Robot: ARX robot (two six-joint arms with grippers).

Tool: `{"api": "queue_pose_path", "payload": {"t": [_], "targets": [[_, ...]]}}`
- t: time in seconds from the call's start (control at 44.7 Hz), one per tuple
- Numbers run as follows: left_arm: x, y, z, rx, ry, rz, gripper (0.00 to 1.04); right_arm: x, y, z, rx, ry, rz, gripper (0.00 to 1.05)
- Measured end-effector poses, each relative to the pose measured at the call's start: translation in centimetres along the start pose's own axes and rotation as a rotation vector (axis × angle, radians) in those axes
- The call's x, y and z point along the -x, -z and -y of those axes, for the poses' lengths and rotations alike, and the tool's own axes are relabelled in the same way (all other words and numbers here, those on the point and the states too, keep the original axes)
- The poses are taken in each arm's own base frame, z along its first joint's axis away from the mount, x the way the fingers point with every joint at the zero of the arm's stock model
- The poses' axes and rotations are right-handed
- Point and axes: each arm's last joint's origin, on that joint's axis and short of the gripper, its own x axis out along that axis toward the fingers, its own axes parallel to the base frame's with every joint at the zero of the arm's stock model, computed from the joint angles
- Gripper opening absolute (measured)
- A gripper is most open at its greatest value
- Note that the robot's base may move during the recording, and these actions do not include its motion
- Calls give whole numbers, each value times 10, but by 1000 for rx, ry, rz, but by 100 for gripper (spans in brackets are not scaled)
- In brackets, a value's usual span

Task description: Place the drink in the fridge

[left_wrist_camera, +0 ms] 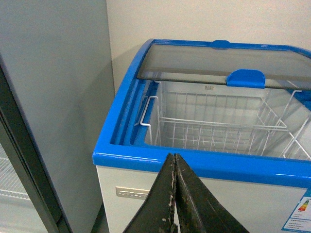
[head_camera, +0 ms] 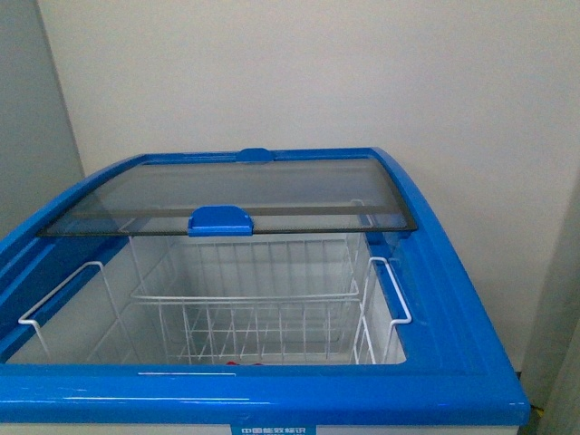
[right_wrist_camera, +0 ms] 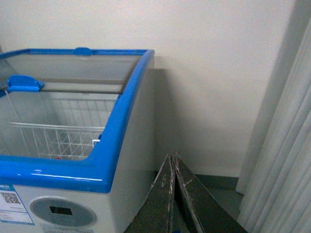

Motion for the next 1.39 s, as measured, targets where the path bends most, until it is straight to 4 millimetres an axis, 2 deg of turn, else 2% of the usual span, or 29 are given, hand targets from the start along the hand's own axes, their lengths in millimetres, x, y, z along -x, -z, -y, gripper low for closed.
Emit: {"api": "queue_pose_path", "payload": {"t": [0.201, 0.246, 0.336, 0.492, 0.694, 0.761, 0.783, 1.388], "targets": [[0, 0, 0, 0, 0, 0, 3, 0, 0, 0, 0, 1, 3, 3], [0, 0, 0, 0, 0, 0, 6, 0, 0, 0, 1, 1, 3, 8], [0, 0, 0, 0, 0, 0, 20, 0, 0, 0, 1, 1, 3, 22], [0, 0, 0, 0, 0, 0, 53, 0, 0, 0, 1, 1, 3, 55], [0, 0, 0, 0, 0, 0, 84, 0, 0, 0, 1, 1, 3, 84], [0, 0, 0, 0, 0, 0, 97, 0, 0, 0, 1, 1, 3, 97], [0, 0, 0, -2, 0, 0, 98, 0, 0, 0, 0, 1, 3, 99], [0, 0, 0, -2, 0, 0, 97, 0, 0, 0, 1, 1, 3, 98]]}}
